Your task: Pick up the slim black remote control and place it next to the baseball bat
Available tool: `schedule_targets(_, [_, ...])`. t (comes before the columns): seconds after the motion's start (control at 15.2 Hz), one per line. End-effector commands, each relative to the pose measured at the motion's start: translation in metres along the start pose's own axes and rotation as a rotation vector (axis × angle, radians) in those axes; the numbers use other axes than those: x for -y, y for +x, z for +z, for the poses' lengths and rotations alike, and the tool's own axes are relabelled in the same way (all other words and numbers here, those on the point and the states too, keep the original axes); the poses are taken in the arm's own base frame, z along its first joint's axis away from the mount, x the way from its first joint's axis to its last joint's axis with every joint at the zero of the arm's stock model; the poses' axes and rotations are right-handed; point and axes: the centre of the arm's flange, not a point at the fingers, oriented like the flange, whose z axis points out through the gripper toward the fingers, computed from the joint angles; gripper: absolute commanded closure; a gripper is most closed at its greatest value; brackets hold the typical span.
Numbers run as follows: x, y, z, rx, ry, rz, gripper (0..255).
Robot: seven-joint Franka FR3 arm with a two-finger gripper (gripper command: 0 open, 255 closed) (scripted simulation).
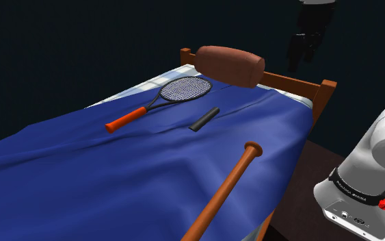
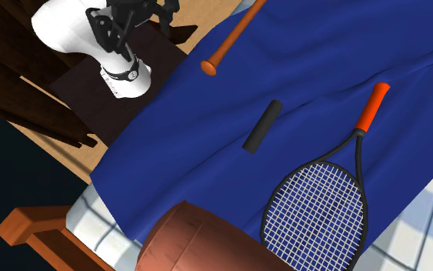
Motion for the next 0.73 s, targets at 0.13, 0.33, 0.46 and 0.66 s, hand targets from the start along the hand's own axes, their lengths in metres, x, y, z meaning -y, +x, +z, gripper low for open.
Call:
schedule_targets(0.13, [0.017,0.011,0.015,0.012,0.020,0.093,0])
schedule_targets(0.33, [0.040,0.030,0.036,0.031,0.050,0.234,0])
schedule_targets(0.46, [0.055,0.044,0.050,0.043,0.070,0.327,0])
schedule_targets(0.66, [0.075,0.068,0.072,0.061,0.100,0.467,0])
